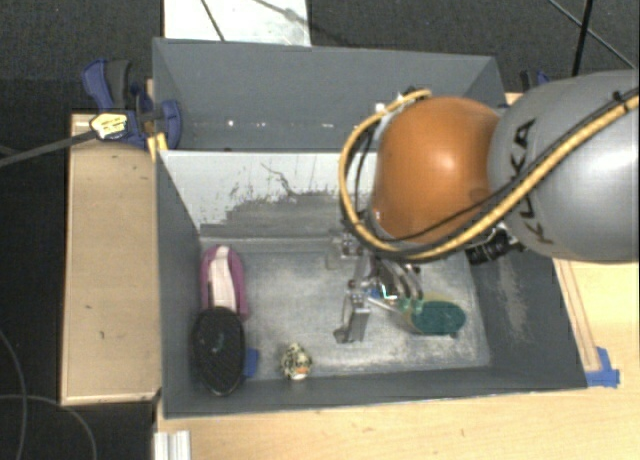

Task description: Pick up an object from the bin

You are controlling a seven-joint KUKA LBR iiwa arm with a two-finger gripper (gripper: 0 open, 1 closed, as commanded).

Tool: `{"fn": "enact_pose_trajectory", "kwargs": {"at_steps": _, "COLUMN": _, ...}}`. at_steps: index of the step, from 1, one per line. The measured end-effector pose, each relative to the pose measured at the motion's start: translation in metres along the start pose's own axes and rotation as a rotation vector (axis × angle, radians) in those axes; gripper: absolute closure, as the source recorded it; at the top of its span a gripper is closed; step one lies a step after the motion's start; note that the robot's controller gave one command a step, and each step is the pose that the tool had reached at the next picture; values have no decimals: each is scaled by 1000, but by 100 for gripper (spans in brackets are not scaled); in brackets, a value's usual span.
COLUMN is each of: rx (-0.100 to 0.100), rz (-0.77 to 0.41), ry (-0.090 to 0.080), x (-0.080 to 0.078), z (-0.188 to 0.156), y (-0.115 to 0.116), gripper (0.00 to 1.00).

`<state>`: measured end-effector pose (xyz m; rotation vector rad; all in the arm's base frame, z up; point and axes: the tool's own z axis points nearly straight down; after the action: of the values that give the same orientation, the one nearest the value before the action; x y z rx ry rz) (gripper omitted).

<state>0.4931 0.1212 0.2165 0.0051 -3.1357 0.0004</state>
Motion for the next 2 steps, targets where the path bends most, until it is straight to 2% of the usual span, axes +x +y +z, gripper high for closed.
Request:
{"fn": "enact_pose_trajectory", "kwargs": {"at_steps": 1, "rx": -1, "rz": -86, "ry": -6, "x": 9, "z": 147, "y": 27, "gripper": 0}}
{"fn": "enact_pose_trajectory", "kwargs": {"at_steps": 2, "rx": -3, "rz": -78, "ry": -18, "x": 6, "z": 144, "y": 26, "gripper": 100}}
